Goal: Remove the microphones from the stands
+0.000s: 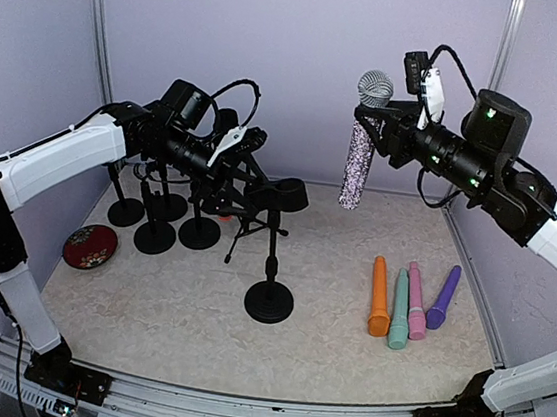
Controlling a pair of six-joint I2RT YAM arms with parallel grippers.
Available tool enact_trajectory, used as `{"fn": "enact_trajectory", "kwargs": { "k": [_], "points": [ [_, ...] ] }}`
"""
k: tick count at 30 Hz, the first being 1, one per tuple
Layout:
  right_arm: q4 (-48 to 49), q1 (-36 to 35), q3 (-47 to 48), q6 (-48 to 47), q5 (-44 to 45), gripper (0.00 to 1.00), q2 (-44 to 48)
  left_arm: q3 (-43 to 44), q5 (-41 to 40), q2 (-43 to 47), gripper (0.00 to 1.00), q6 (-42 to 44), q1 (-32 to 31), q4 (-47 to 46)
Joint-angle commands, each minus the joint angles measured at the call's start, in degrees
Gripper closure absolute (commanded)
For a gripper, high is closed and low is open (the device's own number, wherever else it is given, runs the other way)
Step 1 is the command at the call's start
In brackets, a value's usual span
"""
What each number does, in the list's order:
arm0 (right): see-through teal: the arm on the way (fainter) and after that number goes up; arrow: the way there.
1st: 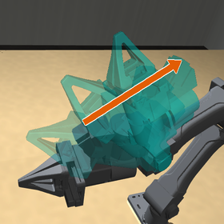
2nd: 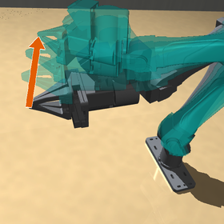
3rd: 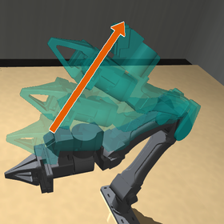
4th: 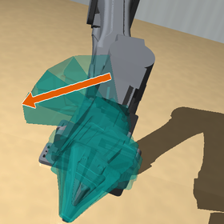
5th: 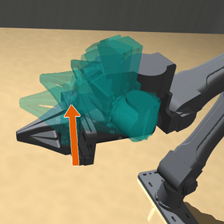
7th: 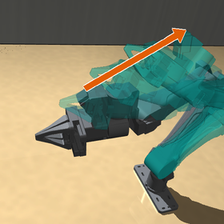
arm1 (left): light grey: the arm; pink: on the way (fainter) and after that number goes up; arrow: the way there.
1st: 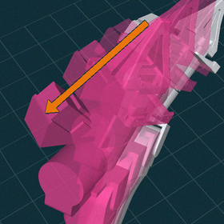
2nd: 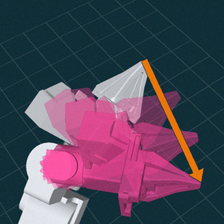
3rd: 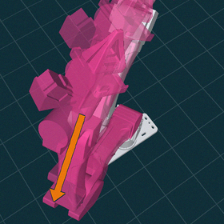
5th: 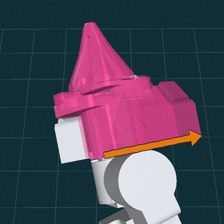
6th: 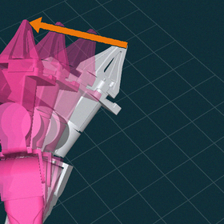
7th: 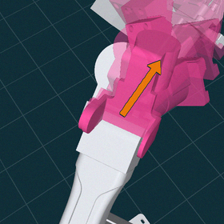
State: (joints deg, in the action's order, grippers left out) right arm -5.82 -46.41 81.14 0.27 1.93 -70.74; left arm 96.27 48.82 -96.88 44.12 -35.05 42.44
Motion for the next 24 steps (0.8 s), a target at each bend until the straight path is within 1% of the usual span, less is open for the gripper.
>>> {"fn": "enact_trajectory", "kwargs": {
  "k": [1,4,7,10,13,17,19,22,24],
  "points": [
    [-2.1,4.3,-2.5,8.1,6.6,1.0,0.7,-2.9,-1.8,3.9,0.02,-0.7,0.6,-2.7],
    [-7.3,9.3,-4.6,13.7,7.5,1.0,-2.2,-2.3,-1.9,4.9,0.01,-2.2,0.8,-2.3],
    [-11.1,13.7,-7.9,18.9,5.2,1.0,-6.0,-2.4,-2.8,6.2,0.01,-3.7,1.0,-1.9],
    [-11.7,16.0,-11.0,21.9,2.7,1.0,-10.1,-3.0,-4.8,7.8,0.01,-5.8,1.3,-1.7],
    [-11.3,17.5,-11.9,24.0,0.8,1.0,-15.0,-4.3,-7.0,9.7,0.01,-7.9,2.1,-1.8],
    [-11.5,19.5,-9.8,24.9,-1.7,1.0,-21.8,-6.5,-8.9,12.2,0.01,-10.0,3.4,-1.8],
    [-13.4,21.7,-7.0,25.3,-3.3,1.0,-24.9,-7.4,-9.7,13.4,0.01,-11.2,3.9,-1.6],
    [-16.3,25.1,-2.2,25.6,-7.9,1.0,-29.4,-8.1,-9.7,14.5,0.01,-11.4,4.7,-0.6],
    [-17.3,25.9,0.0,25.0,-7.5,1.0,-32.3,-8.9,-9.5,15.2,0.01,-11.4,5.0,-0.7]
  ]
}}
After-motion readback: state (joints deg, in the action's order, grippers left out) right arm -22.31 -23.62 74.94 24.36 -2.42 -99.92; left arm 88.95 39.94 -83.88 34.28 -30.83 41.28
